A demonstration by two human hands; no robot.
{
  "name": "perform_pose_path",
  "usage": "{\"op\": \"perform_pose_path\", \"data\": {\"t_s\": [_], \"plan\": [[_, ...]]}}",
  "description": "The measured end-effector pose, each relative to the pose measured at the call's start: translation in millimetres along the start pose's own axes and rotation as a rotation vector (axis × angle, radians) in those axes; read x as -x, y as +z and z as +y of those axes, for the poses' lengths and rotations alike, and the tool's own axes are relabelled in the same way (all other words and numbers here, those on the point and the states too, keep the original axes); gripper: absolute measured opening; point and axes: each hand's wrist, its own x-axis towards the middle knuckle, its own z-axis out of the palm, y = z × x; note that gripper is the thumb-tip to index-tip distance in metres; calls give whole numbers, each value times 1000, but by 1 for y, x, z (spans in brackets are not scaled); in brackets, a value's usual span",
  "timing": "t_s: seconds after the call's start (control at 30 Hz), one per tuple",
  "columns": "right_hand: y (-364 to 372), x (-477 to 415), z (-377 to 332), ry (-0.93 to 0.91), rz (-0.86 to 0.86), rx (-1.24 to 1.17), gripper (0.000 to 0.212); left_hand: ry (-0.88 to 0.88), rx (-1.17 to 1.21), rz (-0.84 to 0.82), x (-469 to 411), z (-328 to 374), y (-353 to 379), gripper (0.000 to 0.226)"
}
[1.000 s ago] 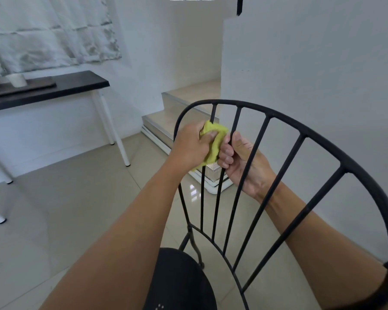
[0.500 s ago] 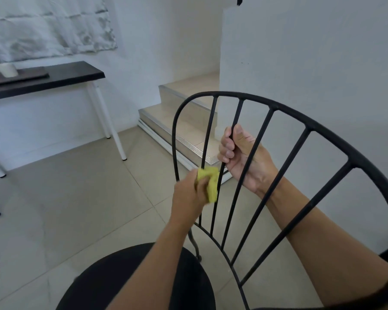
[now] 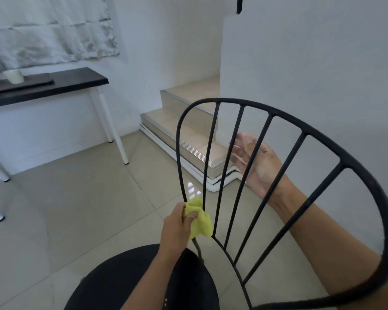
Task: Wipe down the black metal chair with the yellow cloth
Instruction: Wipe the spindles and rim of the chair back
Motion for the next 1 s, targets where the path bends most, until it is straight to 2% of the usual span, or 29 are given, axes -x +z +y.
{"op": "perform_pose_path", "data": {"t_s": [0.1, 0.33, 0.47, 0.53, 0.77, 0.9, 1.0], "plan": [[-9, 19, 1, -62, 17, -35, 7, 8, 113, 77, 2, 15, -15, 8], [-3, 47, -16, -51, -24, -6, 33, 105, 305, 137, 4, 76, -44, 11], [-3, 45, -22, -35, -81, -17, 26, 163, 333, 141, -3, 102, -47, 10], [-4, 45, -21, -10, -97, -35, 22, 190, 330, 155, -7, 114, -47, 11], [-3, 45, -3, -6, -177, -82, 33, 324, 226, 147, -25, 159, -36, 12], [-5, 43, 0, -7, -154, -115, 26, 357, 146, 60, -44, 172, -38, 8], [-7, 42, 3, -8, -145, -148, 25, 377, 167, 7, -57, 190, -47, 14]]}}
